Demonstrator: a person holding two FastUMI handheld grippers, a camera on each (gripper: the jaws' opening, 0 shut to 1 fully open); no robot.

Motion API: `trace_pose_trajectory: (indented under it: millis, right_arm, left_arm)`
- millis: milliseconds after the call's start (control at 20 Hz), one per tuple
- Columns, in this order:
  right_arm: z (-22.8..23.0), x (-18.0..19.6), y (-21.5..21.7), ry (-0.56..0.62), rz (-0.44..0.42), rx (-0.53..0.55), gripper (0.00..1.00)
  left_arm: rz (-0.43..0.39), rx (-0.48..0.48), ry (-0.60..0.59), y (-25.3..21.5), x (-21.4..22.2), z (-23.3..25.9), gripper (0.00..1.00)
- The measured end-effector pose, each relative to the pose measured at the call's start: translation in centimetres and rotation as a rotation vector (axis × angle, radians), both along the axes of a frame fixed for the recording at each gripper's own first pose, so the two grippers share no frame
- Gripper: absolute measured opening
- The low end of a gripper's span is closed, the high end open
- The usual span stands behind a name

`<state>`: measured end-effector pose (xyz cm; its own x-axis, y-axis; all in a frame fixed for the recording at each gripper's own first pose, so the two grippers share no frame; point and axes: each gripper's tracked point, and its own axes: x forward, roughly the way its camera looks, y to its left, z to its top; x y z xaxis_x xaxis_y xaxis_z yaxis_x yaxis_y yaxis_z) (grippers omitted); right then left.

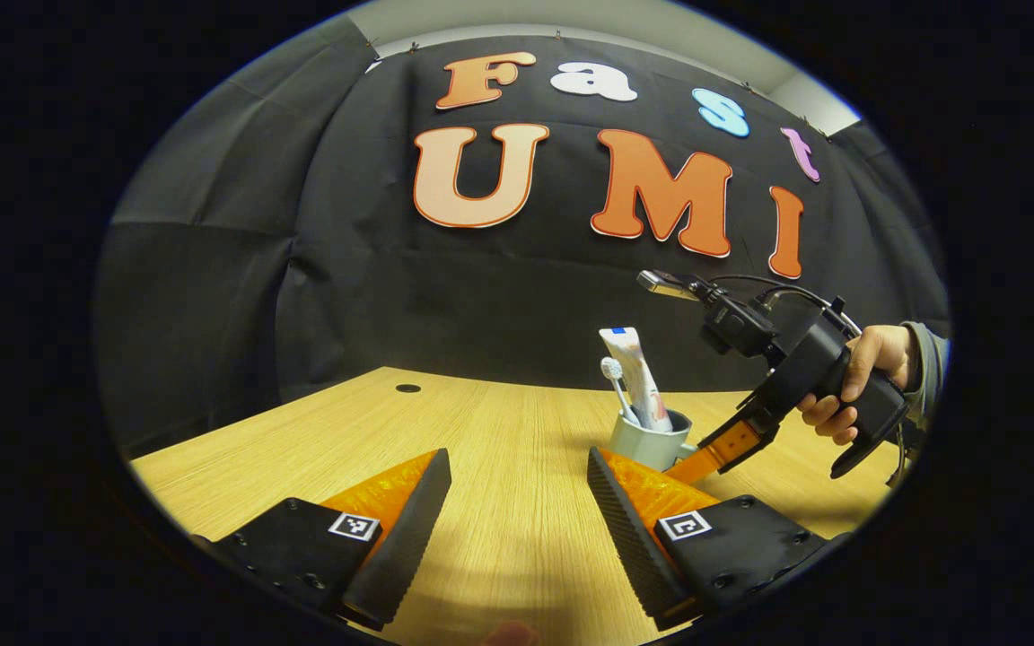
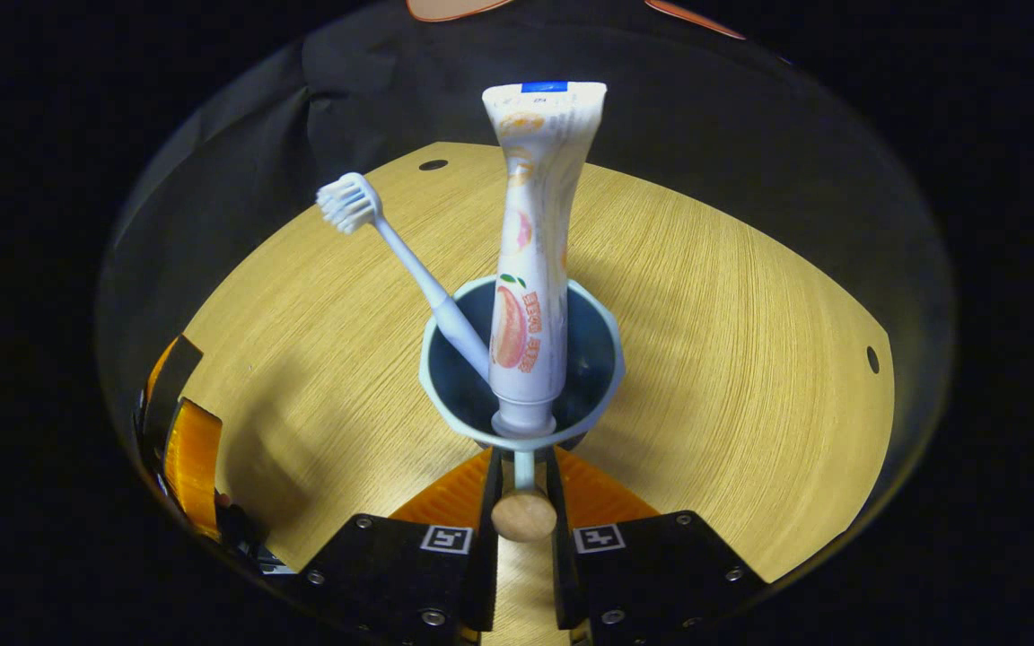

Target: Put the toothbrush and toothpaste on the desktop into the cup, then pick up the cup and place it on the coaster on the desktop.

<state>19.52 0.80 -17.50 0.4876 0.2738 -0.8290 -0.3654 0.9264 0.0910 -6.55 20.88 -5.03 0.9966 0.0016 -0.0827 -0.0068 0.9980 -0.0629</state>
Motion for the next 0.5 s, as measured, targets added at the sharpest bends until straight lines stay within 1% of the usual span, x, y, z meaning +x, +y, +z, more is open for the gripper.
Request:
trace_pose_trajectory:
  millis: [150,300,400,500]
  right_arm:
    - [1.0,0.5,0.3,-0.025,-0.004,0.060,0.30]
    - [3.5,0.3,0.0,-0.076,0.000,0.113,0.30]
    - [4.6,0.3,-0.5,-0.129,0.006,0.120,0.31]
    - [5.5,0.0,-1.2,-0.188,0.019,0.114,0.37]
  left_arm:
    - [-0.002,0.002,0.006,-0.3,0.1,0.2,0.97]
    - [0.001,0.011,-0.002,-0.6,0.3,0.7,0.97]
    - [0.002,0.017,-0.003,-0.8,0.4,1.0,0.97]
    - [0.003,0.023,-0.004,-1.1,0.5,1.2,0.97]
